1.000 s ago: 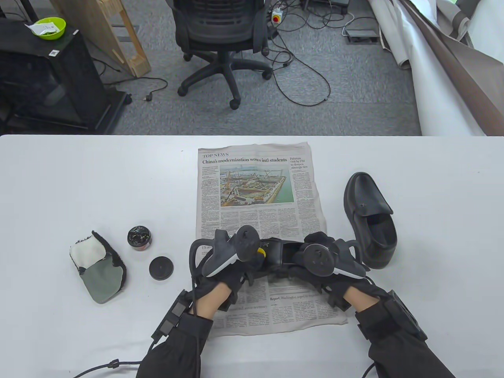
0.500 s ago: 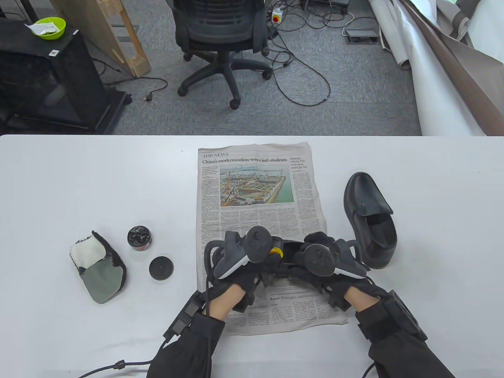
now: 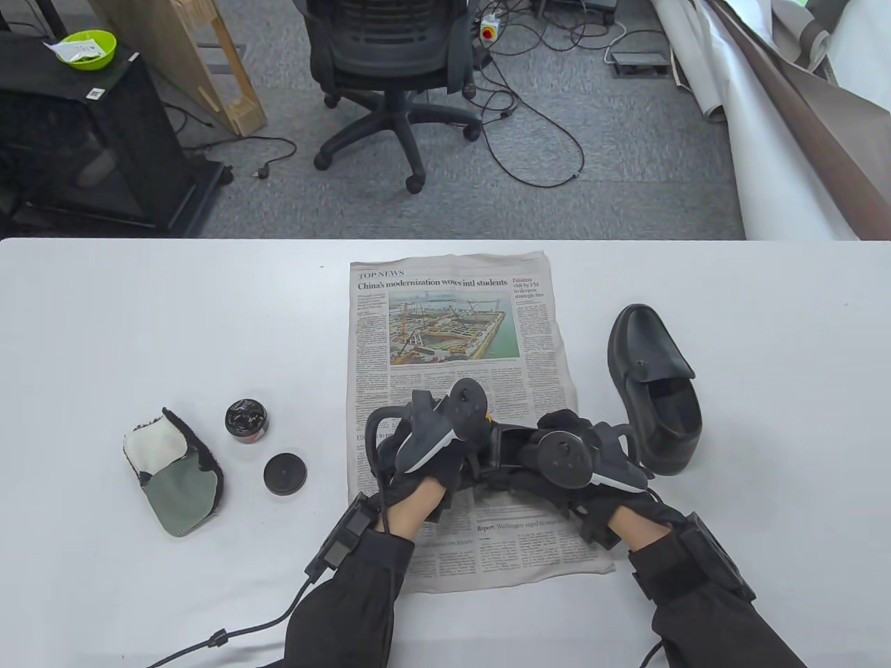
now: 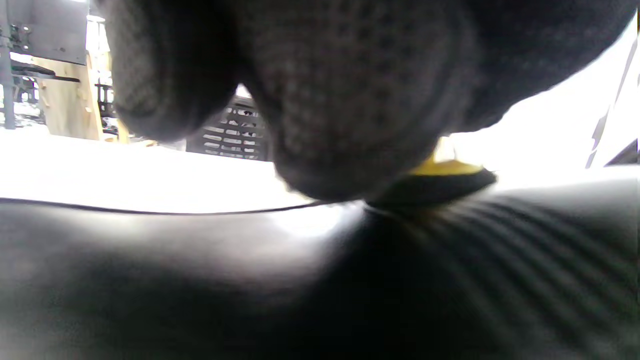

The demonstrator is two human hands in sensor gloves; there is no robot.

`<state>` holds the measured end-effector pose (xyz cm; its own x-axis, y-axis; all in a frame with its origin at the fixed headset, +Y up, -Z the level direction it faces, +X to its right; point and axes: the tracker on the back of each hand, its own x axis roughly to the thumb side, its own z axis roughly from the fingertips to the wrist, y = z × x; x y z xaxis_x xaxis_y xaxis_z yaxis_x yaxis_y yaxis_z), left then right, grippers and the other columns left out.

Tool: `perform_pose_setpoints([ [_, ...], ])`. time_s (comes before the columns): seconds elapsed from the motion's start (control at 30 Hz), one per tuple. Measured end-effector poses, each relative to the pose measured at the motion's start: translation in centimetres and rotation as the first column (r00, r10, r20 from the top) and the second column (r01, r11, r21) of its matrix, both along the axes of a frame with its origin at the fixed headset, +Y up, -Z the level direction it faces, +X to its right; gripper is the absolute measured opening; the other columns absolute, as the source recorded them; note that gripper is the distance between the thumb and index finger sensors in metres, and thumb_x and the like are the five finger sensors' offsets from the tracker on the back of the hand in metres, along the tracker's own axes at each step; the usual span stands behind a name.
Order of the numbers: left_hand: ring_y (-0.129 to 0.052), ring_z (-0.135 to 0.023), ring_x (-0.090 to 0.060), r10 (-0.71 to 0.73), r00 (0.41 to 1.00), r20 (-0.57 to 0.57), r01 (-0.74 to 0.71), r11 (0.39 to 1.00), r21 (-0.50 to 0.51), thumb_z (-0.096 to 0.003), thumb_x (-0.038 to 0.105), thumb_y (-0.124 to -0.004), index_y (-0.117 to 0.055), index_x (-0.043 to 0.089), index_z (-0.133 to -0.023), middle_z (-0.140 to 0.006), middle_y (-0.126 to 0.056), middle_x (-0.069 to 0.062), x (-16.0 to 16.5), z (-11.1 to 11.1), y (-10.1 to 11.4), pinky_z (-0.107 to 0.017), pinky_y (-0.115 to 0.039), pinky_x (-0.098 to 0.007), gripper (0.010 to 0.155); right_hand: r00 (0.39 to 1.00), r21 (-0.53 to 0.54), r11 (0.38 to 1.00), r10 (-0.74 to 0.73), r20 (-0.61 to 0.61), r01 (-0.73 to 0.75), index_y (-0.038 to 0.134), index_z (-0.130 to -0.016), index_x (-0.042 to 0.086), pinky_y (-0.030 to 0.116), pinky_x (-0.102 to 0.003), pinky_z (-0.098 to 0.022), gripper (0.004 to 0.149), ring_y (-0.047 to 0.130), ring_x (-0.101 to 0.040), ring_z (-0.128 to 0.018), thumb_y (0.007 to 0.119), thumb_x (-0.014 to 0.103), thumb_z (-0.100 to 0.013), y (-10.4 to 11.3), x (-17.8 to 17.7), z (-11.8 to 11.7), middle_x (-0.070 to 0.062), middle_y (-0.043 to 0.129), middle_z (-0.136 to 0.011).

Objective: Dip and apply built-in sponge shoe polish on shoes

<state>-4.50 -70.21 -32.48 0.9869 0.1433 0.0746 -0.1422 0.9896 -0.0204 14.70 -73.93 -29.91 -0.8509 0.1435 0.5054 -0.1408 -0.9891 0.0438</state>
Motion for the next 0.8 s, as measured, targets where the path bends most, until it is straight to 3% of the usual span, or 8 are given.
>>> perform_pose_setpoints([
  [0.27,-0.108,-0.015,0.002,-0.105,0.992,-0.07,0.099,0.992,-0.076,-0.0392,0.053,-0.093,-0.091,0.02,-0.073,-0.045,-0.11,0.002,-2.9,0.7,0.1,-0.033,-0.097,-0.033,0.047,1.0,0.001,1.0,0.004,0.005,-0.004,0.09,-0.064,0.032,0.061,-0.054,-0.071,0.04,0.066,-0.033,-0.088,0.077,0.058,-0.036,0.0,0.0,0.0,0.007,0.092,-0.072],
  [0.43,-0.109,-0.015,0.002,-0.051,0.998,-0.038,0.045,0.991,-0.127,-0.0392,0.053,-0.093,-0.091,0.021,-0.074,-0.046,-0.11,0.002,-4.3,1.9,0.5,-0.034,-0.097,-0.034,0.047,1.0,0.001,1.0,0.007,0.007,-0.007,0.09,-0.064,0.032,0.061,-0.055,-0.071,0.04,0.066,-0.033,-0.088,0.078,0.058,-0.036,0.0,0.0,0.1,0.007,0.092,-0.072],
  [0.63,-0.109,-0.016,0.002,0.055,0.995,0.079,-0.045,0.991,-0.123,-0.0393,0.053,-0.093,-0.091,0.021,-0.074,-0.047,-0.11,0.002,-2.1,3.7,1.1,-0.034,-0.097,-0.033,0.047,1.0,0.0,1.0,0.006,0.006,-0.006,0.09,-0.064,0.032,0.061,-0.055,-0.071,0.04,0.066,-0.033,-0.088,0.077,0.058,-0.036,0.0,0.0,0.0,0.007,0.092,-0.072],
  [0.8,-0.109,-0.016,0.002,0.094,0.991,0.096,-0.086,0.993,-0.079,-0.0397,0.053,-0.092,-0.09,0.021,-0.074,-0.047,-0.11,0.002,0.2,3.4,1.4,-0.034,-0.097,-0.033,0.047,1.0,-0.001,1.0,0.005,0.004,-0.005,0.09,-0.064,0.032,0.061,-0.055,-0.071,0.04,0.066,-0.033,-0.088,0.078,0.058,-0.036,0.0,0.0,0.0,0.007,0.092,-0.072],
])
